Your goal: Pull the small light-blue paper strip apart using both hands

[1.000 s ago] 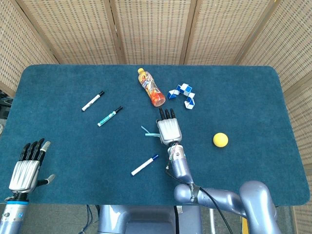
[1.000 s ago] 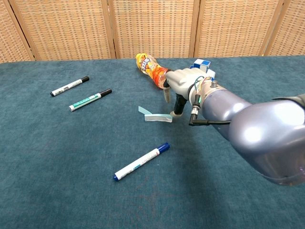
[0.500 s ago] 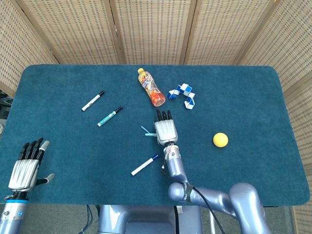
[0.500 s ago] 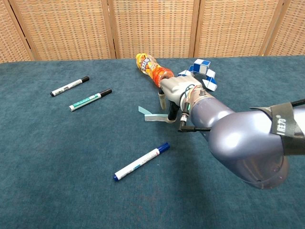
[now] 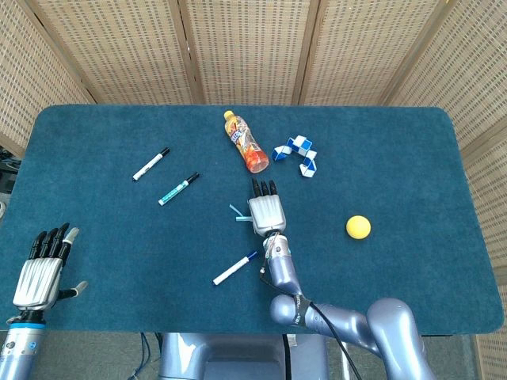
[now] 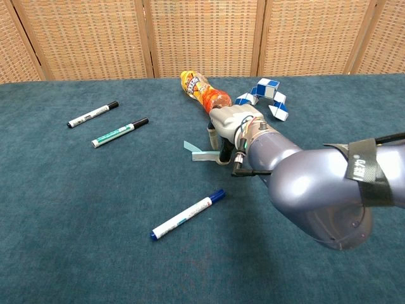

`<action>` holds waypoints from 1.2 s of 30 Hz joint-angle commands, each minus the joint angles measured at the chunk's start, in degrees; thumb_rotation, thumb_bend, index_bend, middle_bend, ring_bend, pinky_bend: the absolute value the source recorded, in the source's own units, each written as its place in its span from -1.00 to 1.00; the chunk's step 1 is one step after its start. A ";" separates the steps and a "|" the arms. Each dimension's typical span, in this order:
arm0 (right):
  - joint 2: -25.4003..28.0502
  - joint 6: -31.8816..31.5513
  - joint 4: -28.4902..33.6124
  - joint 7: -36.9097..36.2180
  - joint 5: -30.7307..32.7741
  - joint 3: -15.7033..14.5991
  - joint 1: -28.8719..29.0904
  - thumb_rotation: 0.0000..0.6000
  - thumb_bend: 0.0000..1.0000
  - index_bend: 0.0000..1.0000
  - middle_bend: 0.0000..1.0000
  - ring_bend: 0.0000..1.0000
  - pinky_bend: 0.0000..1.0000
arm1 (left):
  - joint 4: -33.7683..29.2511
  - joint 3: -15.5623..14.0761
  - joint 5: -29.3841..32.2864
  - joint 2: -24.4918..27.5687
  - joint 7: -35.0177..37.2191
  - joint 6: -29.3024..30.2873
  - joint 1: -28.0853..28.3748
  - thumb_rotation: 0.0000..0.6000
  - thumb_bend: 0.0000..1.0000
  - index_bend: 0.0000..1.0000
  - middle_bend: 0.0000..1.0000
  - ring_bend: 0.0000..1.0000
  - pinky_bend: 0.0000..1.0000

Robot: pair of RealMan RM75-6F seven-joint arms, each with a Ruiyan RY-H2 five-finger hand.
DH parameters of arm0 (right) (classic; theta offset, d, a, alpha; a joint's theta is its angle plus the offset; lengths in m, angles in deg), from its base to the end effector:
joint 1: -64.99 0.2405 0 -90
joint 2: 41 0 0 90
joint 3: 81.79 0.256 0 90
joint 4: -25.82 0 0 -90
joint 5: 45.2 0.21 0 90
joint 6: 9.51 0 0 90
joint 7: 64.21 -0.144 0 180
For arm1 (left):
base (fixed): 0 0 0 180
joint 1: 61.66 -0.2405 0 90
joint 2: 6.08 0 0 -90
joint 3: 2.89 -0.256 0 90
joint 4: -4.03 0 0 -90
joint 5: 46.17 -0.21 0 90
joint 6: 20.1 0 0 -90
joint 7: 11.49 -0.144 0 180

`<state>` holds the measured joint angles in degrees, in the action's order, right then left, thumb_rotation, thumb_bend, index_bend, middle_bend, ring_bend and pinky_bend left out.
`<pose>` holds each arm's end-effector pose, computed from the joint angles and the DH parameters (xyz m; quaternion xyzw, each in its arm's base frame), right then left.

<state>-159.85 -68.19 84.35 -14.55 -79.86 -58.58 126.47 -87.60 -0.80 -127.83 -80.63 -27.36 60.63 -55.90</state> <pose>-0.0491 -0.3820 -0.1253 0.7163 -0.3794 0.2886 0.5096 -0.3045 0.1805 0.0923 -0.6232 -0.3944 -0.3210 0.5942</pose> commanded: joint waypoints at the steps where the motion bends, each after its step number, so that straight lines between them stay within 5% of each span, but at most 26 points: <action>1: -0.24 0.21 -0.34 0.03 0.07 0.09 0.04 1.00 -0.27 -0.02 -1.00 -1.00 -1.00 | 0.06 -0.03 0.03 0.00 0.04 0.07 0.00 1.00 -0.99 -1.00 -1.00 -1.00 -1.00; 20: -0.48 1.49 -2.07 -0.65 -1.59 -0.08 -0.01 1.00 -0.12 0.19 -1.00 -1.00 -1.00 | 0.07 -0.20 0.52 0.00 0.09 -0.16 0.31 1.00 -0.99 -1.00 -1.00 -1.00 -1.00; 31: 8.42 -3.16 13.28 -4.22 -13.24 -5.43 -4.57 1.00 -0.12 0.21 -1.00 -1.00 -1.00 | 0.28 1.12 -3.38 0.77 -1.41 -0.14 3.35 1.00 -0.98 -1.00 -1.00 -1.00 -1.00; 33: 11.28 -5.19 18.91 -3.78 -15.83 -6.49 -5.65 1.00 -0.12 0.21 -1.00 -1.00 -1.00 | 1.81 2.52 -6.41 0.62 -1.66 -0.48 6.04 1.00 -0.98 -1.00 -0.89 -0.89 -0.94; 36: 14.35 -7.59 25.55 -2.19 -17.34 -7.48 -6.97 1.00 -0.12 0.21 -1.00 -1.00 -1.00 | 5.18 4.42 -10.75 0.01 -0.15 -1.17 10.33 1.00 -0.98 -0.96 -0.28 -0.35 -0.62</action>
<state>-149.74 -72.50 103.01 -17.71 -93.98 -64.20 121.60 -85.07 1.81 -135.11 -80.18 -28.39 59.96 -48.91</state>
